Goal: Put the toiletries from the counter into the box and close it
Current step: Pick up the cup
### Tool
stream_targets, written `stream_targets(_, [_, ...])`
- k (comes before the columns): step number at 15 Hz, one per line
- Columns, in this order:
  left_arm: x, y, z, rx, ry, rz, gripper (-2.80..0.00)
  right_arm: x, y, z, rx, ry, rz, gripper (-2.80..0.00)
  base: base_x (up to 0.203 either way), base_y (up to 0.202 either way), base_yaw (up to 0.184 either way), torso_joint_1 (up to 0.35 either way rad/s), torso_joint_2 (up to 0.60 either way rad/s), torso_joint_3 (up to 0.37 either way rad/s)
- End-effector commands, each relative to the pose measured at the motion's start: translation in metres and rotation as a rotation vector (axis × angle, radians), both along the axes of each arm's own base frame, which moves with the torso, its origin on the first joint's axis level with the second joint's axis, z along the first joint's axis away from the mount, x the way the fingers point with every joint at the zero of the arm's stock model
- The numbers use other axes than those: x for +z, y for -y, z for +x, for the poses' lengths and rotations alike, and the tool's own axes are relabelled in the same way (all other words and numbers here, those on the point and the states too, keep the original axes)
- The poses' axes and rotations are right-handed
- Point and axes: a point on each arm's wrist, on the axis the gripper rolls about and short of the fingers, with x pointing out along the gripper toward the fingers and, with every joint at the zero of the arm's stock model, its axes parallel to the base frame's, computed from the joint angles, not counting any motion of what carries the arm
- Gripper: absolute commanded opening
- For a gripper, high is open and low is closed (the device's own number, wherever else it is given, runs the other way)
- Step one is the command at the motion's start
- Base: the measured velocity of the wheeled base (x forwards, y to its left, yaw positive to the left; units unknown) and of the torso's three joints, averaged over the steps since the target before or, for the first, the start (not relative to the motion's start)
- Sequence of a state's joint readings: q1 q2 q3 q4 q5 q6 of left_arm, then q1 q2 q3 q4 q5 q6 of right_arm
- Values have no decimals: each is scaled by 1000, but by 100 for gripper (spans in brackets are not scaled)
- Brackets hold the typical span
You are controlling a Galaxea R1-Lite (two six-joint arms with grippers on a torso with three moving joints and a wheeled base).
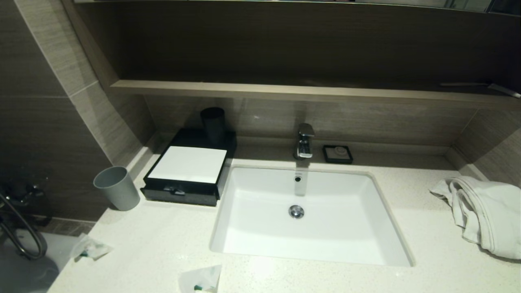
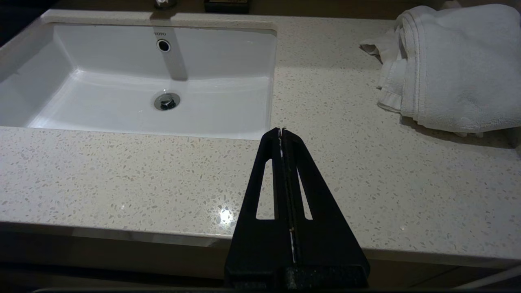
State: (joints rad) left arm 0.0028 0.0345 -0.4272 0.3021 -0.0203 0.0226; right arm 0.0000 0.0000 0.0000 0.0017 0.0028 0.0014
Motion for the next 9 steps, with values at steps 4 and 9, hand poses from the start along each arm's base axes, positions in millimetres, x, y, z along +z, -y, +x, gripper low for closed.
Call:
stream_targets(4, [38,-1,-22,27,9,-4,-280,0,0,0,0,0,0,-280,0,0,0,0,0,0])
stream_targets(9, [89,-3,45,83,-153,-52,-280,0,0,0,0,0,0,-280,0,0,0,0,0,0])
